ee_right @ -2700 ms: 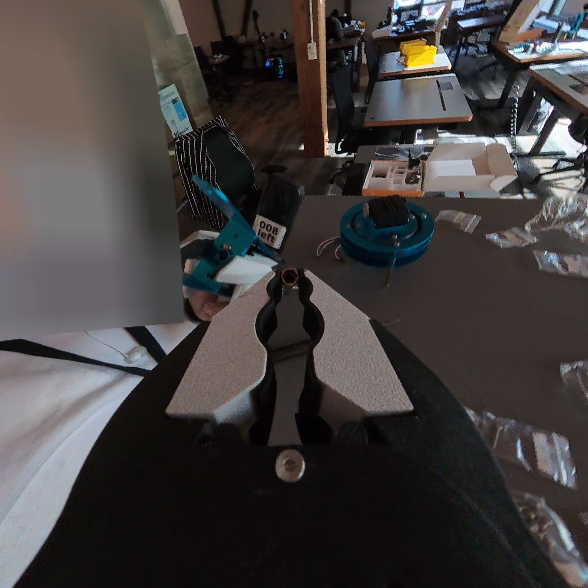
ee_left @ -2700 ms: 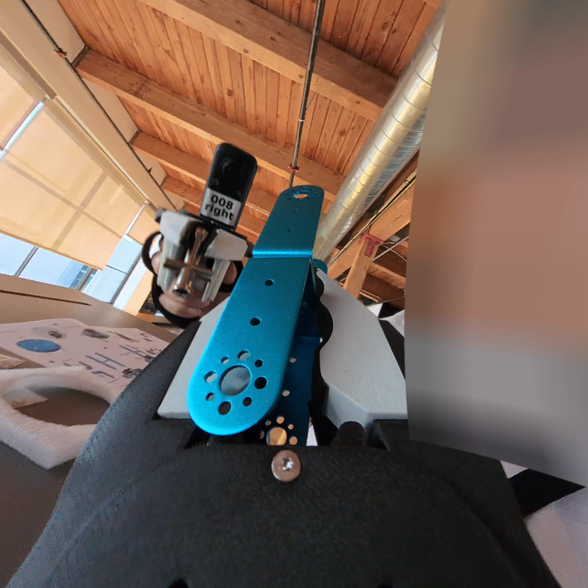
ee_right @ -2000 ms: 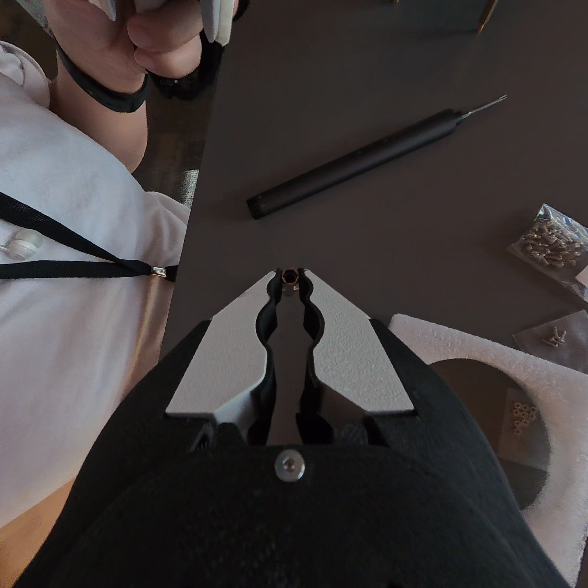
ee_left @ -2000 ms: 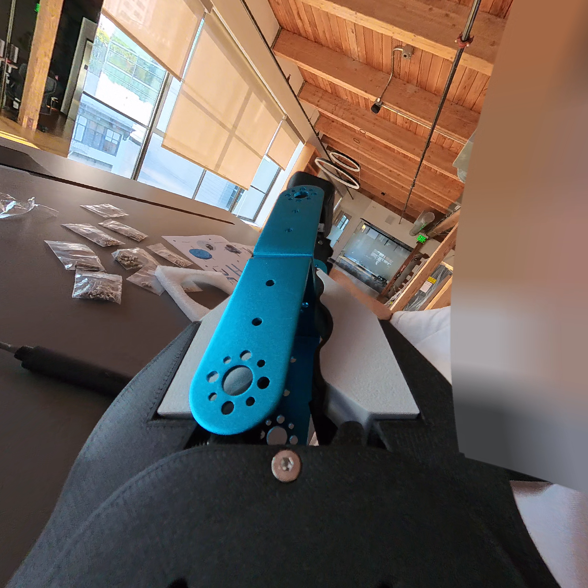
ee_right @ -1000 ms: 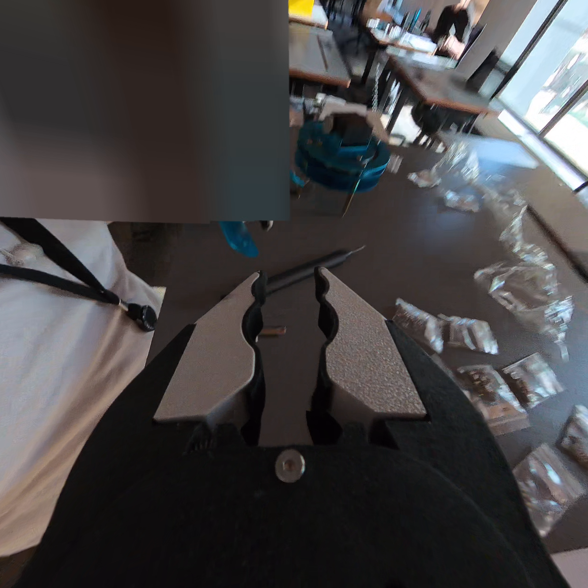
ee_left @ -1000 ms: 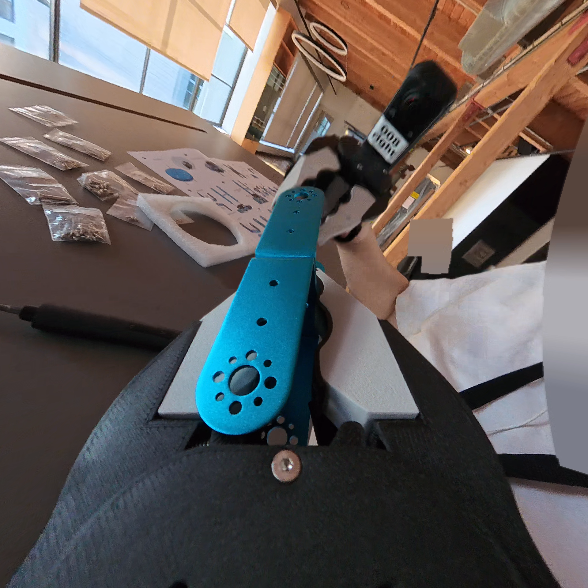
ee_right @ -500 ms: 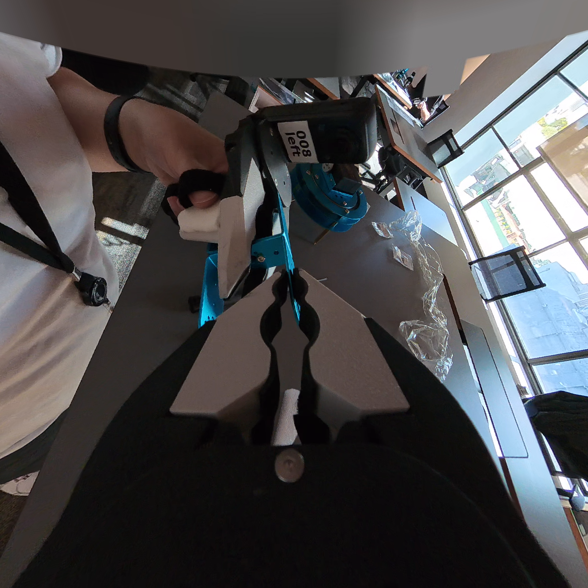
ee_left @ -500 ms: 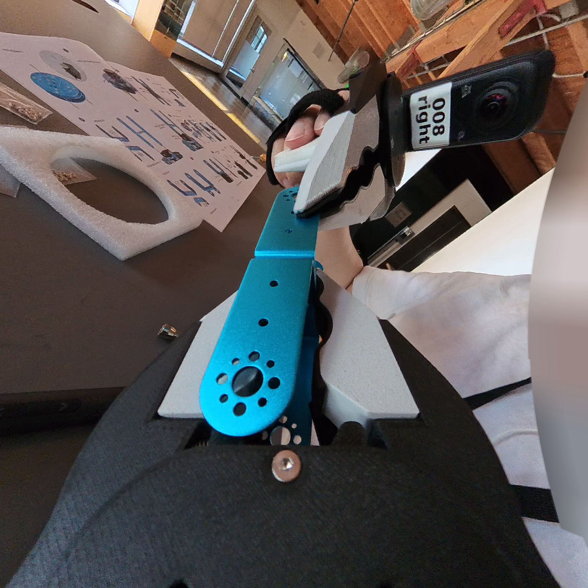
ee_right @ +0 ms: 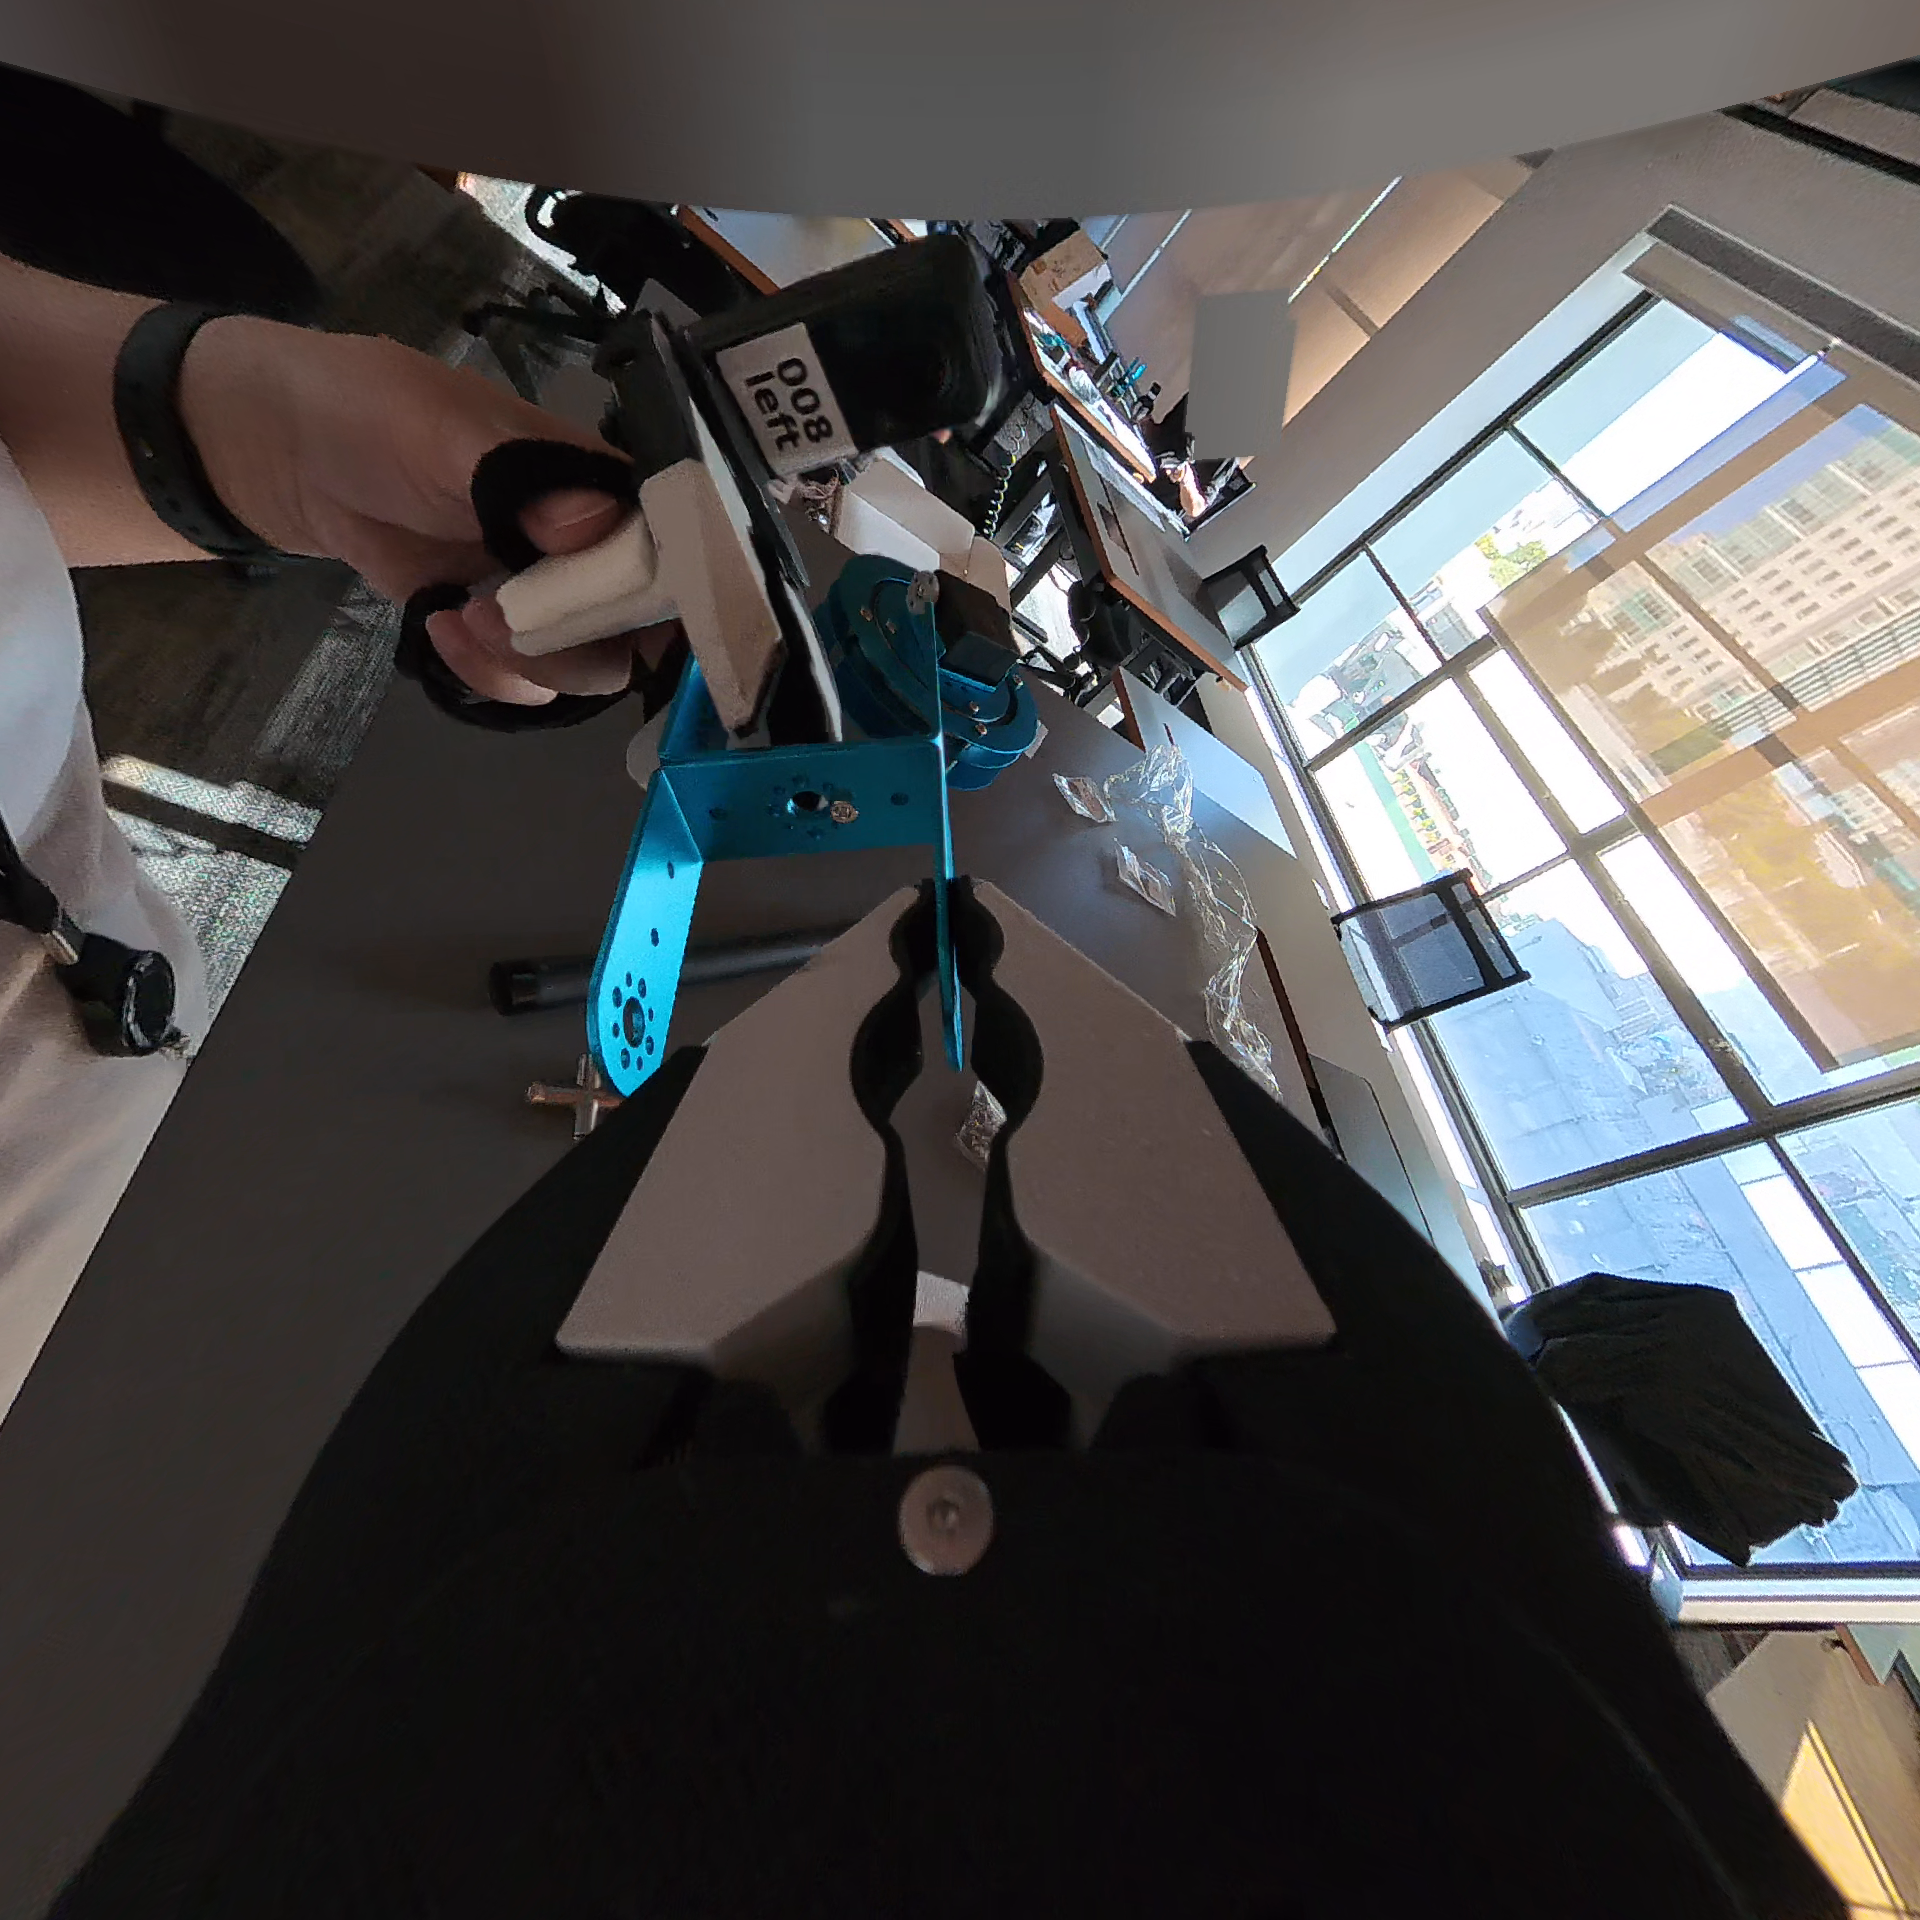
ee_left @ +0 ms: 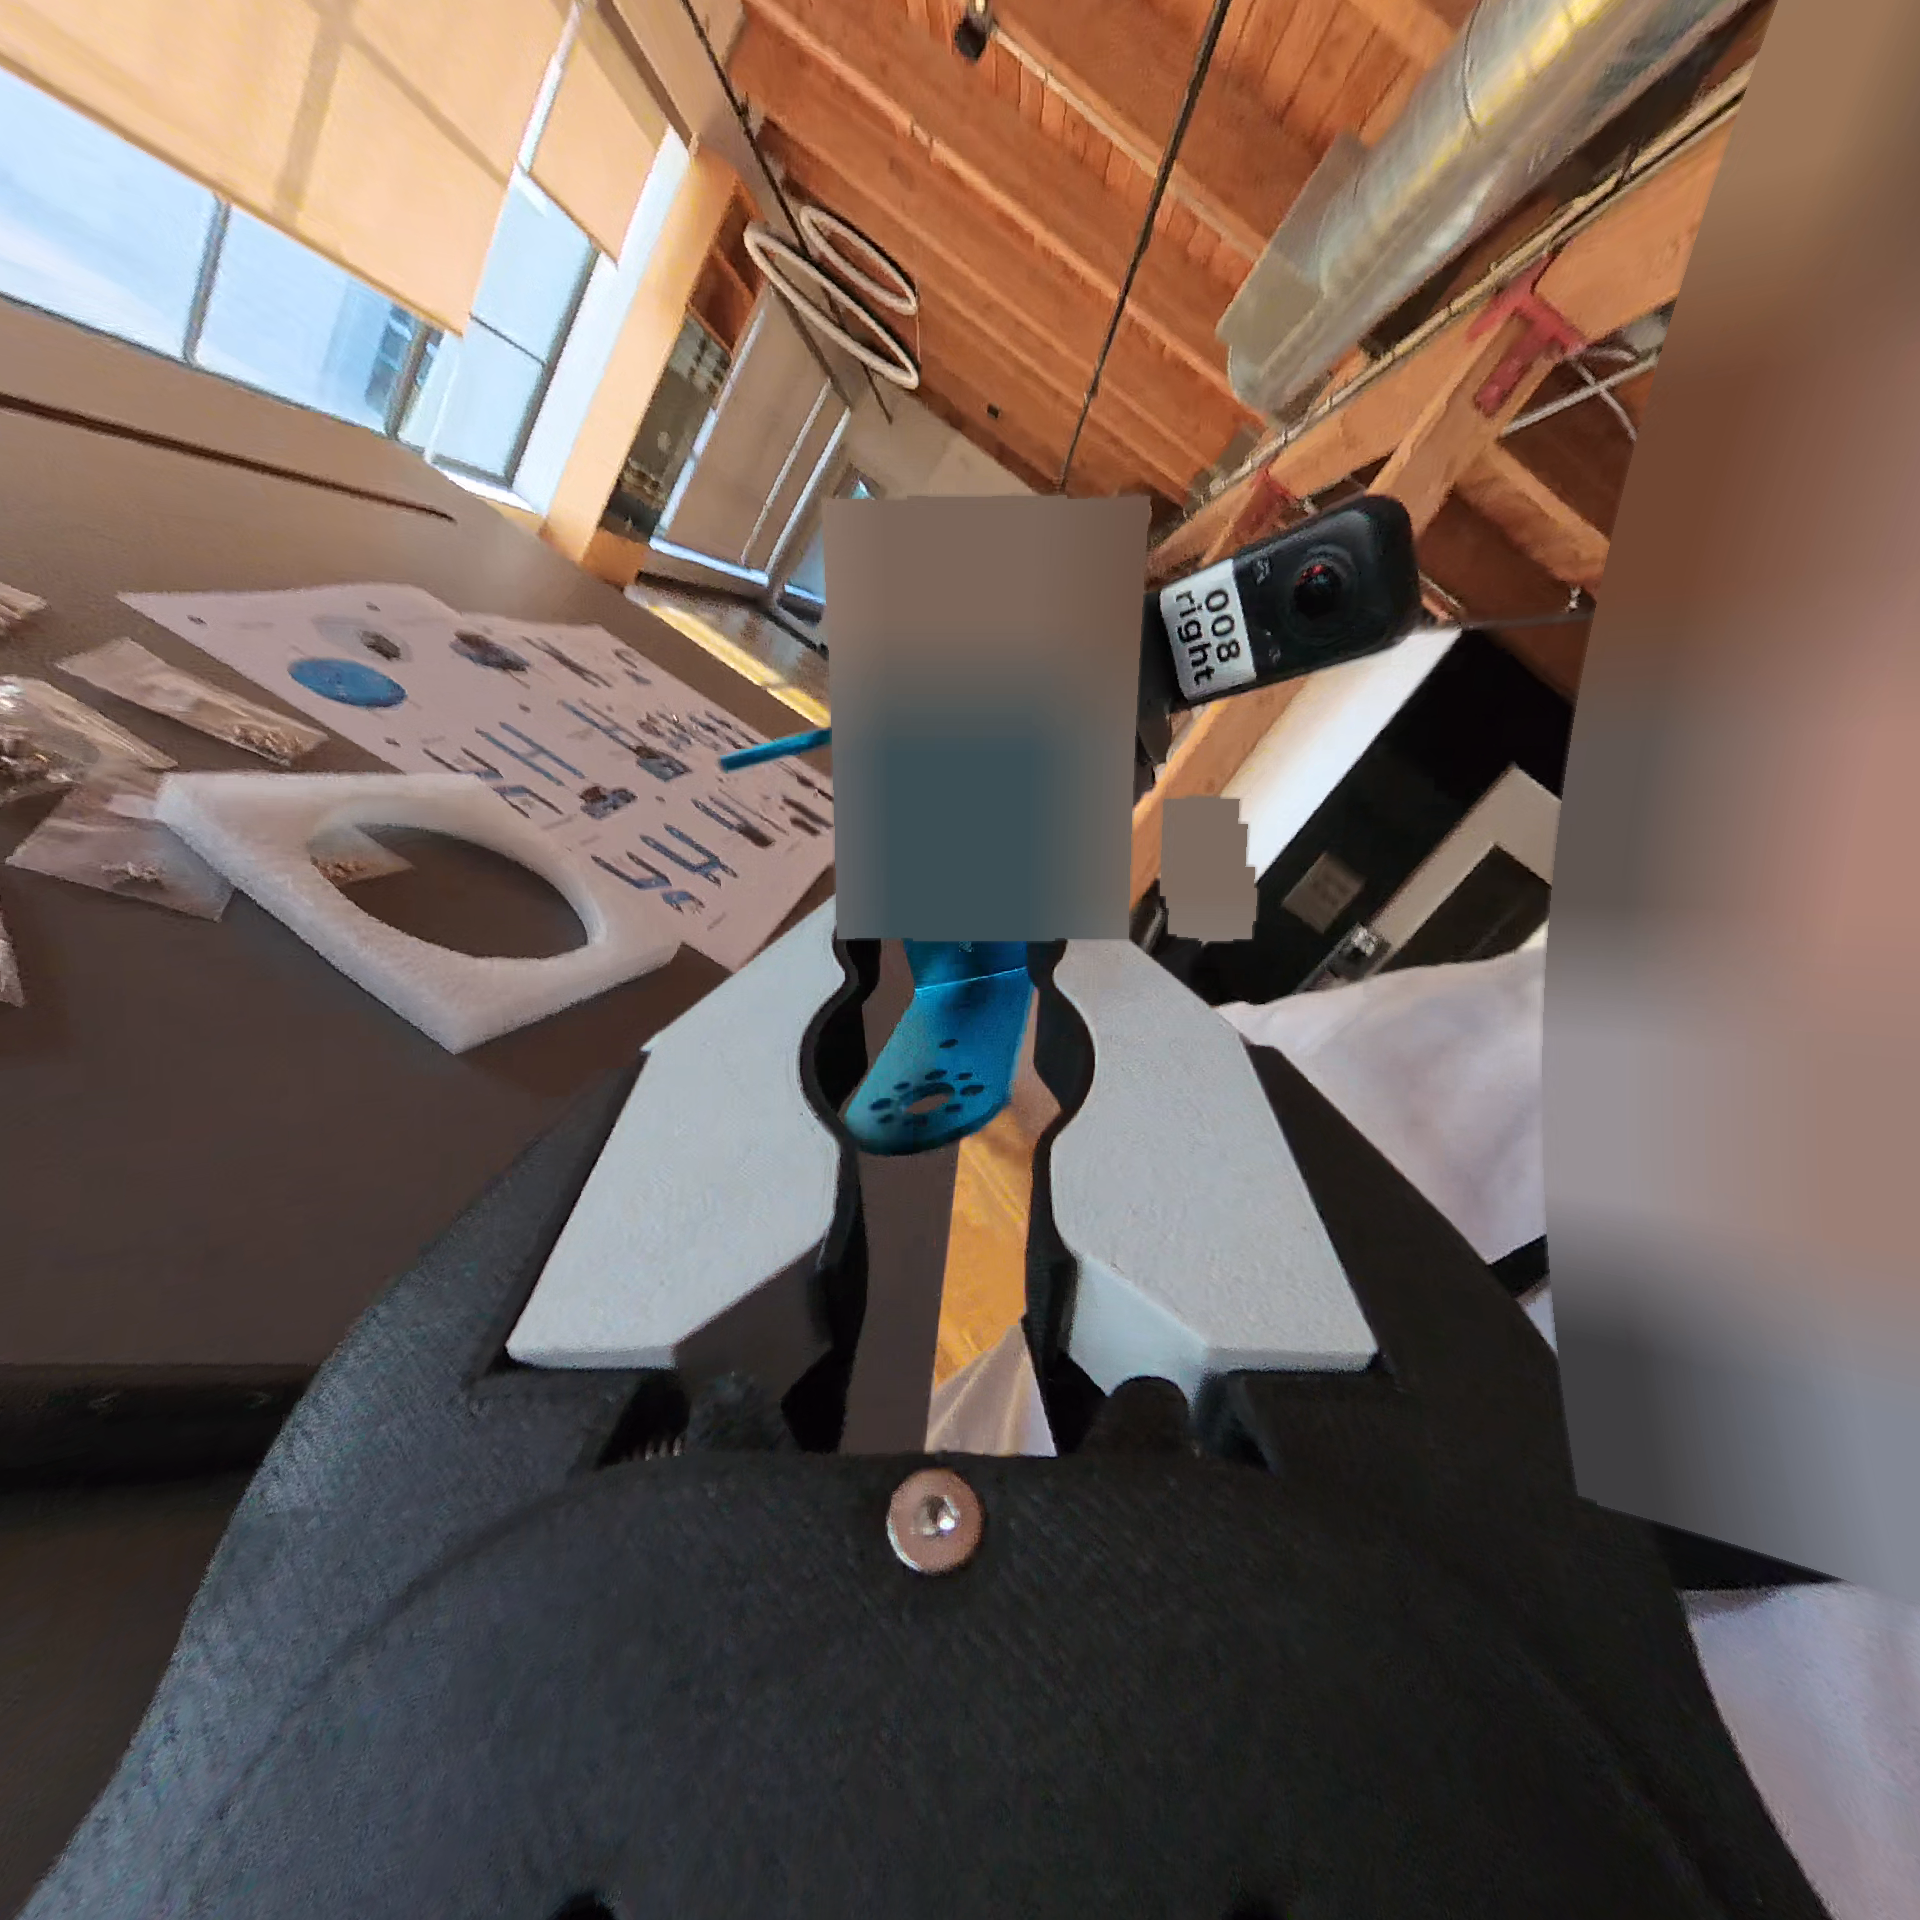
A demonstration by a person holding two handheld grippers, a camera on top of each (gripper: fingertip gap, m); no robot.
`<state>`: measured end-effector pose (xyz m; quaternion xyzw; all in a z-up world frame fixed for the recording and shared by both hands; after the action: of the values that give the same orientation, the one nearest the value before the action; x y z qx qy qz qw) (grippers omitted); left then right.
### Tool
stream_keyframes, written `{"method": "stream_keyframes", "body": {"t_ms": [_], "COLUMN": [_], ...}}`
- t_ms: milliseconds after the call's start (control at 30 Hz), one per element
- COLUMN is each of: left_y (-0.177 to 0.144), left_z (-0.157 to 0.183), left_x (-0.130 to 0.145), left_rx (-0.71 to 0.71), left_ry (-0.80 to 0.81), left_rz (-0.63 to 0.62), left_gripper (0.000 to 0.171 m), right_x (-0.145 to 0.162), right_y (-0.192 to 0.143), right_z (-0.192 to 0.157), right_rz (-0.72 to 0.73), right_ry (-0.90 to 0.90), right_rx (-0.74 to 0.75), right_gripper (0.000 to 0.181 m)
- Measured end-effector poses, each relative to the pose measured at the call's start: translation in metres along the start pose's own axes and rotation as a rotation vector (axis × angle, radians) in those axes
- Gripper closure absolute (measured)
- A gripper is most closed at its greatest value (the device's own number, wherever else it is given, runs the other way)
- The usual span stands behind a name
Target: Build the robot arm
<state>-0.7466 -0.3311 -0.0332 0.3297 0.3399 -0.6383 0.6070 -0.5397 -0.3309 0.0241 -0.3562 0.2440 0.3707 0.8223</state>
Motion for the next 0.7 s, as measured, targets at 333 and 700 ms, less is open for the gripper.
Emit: {"method": "stream_keyframes", "body": {"t_ms": [333,700], "left_y": [0.012,0.029], "left_z": [0.027,0.033], "left_x": [-0.006,-0.013], "left_rx": [-0.447,-0.533], "left_ry": [0.31,0.376], "left_rz": [0.069,-0.086], "left_gripper": [0.132,0.138], "right_x": [0.002,0.006], "right_y": [-0.007,-0.005], "right_z": [-0.003,-0.016], "right_rz": [-0.031,-0.118], "right_ry": [0.038,-0.074], "right_rx": [0.104,0.267], "right_gripper": [0.18,0.18]}}
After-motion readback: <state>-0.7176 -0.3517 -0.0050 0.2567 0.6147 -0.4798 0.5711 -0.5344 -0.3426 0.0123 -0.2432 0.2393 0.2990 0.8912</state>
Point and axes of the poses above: each gripper's, where its closed fingertips meet, y out along the fingers, x out of its underside, z = x × y across the jaws, the point moved 10 cm from there along -y, back along the fingers, and after that the axes turned 13 degrees about -z, right-handed, at the moved point
